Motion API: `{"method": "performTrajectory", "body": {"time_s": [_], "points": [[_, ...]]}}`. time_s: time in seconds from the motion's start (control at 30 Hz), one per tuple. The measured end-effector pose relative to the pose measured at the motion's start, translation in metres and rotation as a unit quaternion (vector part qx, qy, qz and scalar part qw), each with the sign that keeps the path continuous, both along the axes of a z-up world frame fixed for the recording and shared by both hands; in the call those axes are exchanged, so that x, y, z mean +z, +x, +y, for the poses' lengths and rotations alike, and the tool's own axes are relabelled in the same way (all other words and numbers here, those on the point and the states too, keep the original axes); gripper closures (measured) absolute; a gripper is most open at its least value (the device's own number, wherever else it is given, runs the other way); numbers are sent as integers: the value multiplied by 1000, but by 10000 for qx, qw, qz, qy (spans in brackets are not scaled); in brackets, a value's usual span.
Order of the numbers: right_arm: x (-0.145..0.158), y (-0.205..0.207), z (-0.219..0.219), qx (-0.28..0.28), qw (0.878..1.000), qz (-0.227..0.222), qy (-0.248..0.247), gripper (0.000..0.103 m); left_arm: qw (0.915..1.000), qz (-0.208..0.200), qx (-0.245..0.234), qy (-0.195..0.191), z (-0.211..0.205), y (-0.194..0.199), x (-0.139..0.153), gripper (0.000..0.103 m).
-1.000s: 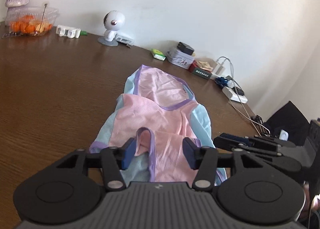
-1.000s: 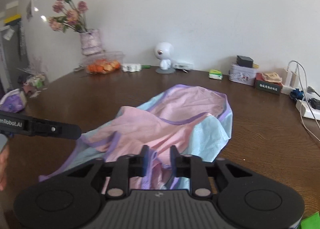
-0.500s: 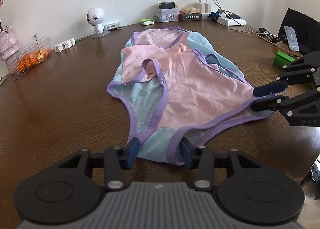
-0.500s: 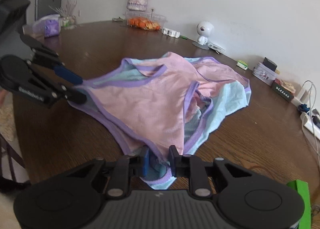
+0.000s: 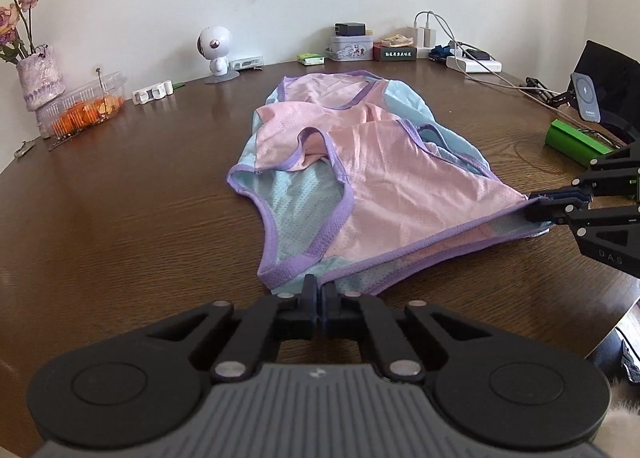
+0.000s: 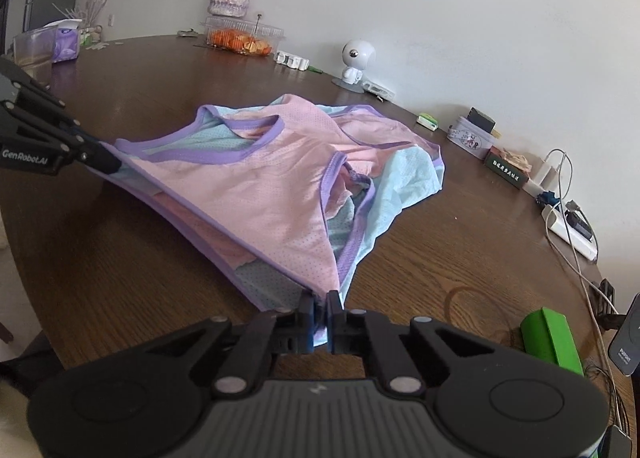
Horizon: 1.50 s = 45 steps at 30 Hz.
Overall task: Fold clothes
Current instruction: 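Lift the garment by its hem with both grippers and shake it out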
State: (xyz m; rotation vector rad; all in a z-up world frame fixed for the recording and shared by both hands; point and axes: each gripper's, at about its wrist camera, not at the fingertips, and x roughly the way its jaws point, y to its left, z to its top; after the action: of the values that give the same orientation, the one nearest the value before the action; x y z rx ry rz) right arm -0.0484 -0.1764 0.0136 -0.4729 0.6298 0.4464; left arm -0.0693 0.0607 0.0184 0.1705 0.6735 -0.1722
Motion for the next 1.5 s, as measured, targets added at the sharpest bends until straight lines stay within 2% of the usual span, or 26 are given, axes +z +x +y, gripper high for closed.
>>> {"method": "performTrajectory", "body": {"time_s": [0.13,0.2,0.27,0.33,0.37,0.4,0.47,0.57,0.67,0.73,0.8,0.9,1.0,1.1,1.23,1.4,1.47,1.5], "points": [[-3,0,-5,-80,9998,-108,149,98,10000,-43,29,-5,-2,-1,-6,101],[-2,5,-10,-114,9994,-44,329,98,9998,-138,71,-94,0,0,0,101],[2,10,-13,-161,9987,150,449,98,9991,-288,91,-290,3,3,15,101],[14,16,-15,-165,9975,449,521,99,9982,-533,42,-282,1,8,38,101],[28,16,-16,-90,9970,441,622,99,9974,-687,14,-222,-2,9,54,101],[48,15,-18,-55,9975,235,669,99,9963,-851,-13,-147,-4,10,71,102],[102,11,-21,27,9973,-467,574,99,9920,-1255,-74,-118,-8,10,119,102],[195,2,-28,121,9868,-1539,481,99,9809,-1936,-184,-78,-17,-4,199,102],[283,-17,-35,114,9691,-2431,408,99,9637,-2651,-306,-21,-29,-28,281,102],[336,-31,-38,69,9538,-2983,358,99,9493,-3119,-386,18,-36,-43,336,101],[376,-50,-40,19,9387,-3430,335,99,9325,-3580,-466,56,-44,-59,392,101],[420,-73,-48,19,9224,-3831,484,99,9181,-3913,-623,43,-53,-79,433,101],[437,-84,-57,38,9124,-4033,694,99,9114,-4037,-794,-14,-57,-84,445,101],[436,-72,-62,56,9133,-3991,808,99,9153,-3939,-830,-119,-54,-68,444,101],[422,-21,-58,-10,9268,-3669,803,99,9305,-3574,-780,-185,-49,-16,428,101],[382,82,-41,-211,9489,-3088,618,99,9523,-2977,-645,-185,-46,84,389,101],[363,128,-35,-295,9538,-2938,549,99,9600,-2732,-569,-213,-47,129,375,101],[356,148,-32,-326,9537,-2950,489,99,9607,-2720,-506,-214,-48,146,372,101]]}}
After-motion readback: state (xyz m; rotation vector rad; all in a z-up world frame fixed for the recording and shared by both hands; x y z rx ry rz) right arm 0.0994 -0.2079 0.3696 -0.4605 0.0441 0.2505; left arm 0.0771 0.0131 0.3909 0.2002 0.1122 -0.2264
